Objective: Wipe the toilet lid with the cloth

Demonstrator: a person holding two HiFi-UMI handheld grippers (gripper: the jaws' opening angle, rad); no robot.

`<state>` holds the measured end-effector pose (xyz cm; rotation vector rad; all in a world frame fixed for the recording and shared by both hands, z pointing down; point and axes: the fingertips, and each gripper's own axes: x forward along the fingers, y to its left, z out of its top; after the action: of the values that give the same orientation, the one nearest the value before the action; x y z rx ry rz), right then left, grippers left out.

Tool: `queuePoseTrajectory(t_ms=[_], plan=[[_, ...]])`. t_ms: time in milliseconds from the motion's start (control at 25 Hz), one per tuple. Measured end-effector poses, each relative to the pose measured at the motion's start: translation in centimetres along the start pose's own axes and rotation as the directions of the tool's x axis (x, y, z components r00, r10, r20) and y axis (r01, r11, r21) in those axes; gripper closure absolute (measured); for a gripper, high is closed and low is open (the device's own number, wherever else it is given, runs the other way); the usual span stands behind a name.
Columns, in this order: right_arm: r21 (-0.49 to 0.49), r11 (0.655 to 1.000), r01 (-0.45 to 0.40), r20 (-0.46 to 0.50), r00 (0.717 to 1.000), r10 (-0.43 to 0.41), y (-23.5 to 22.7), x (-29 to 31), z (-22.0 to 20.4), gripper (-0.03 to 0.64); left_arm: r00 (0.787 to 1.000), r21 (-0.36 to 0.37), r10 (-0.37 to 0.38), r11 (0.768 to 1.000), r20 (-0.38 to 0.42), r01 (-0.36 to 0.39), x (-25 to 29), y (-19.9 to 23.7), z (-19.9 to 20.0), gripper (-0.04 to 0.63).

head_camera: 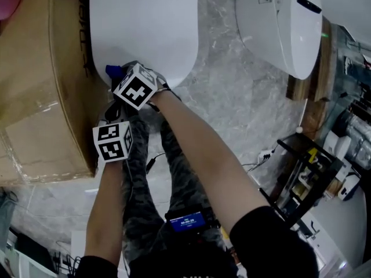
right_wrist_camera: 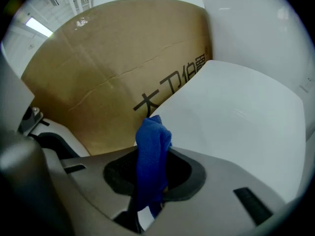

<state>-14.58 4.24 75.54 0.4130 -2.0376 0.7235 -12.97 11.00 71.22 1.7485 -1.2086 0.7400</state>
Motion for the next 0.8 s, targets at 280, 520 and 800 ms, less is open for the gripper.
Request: queuePoseTrajectory(t_ms=[280,520,800], plan=[[0.013,1.0,0.025,0.015,1.0,-0.025,-1.2,-2.4,-5.5,0.525,0.999,0.077,0.03,0.997,-0.018,-0.029,0.9,-0.8,0.1,0.584],[0.073,0.996,0.056,0.016,0.998,-0.057,-4.3,-5.3,-9.5,0.525,0.999,0.171,0.033,0.985,-0.038,-0.026,1.7,-2.6,0.3,0.584],[0.146,0.985,0.09,0.037,0.995,-0.097,-7.9,-8.4,-12.7,0.525,0.995,0.249,0.062,0.968,-0.078,-0.04,2.9,-3.9,-0.3,0.584]])
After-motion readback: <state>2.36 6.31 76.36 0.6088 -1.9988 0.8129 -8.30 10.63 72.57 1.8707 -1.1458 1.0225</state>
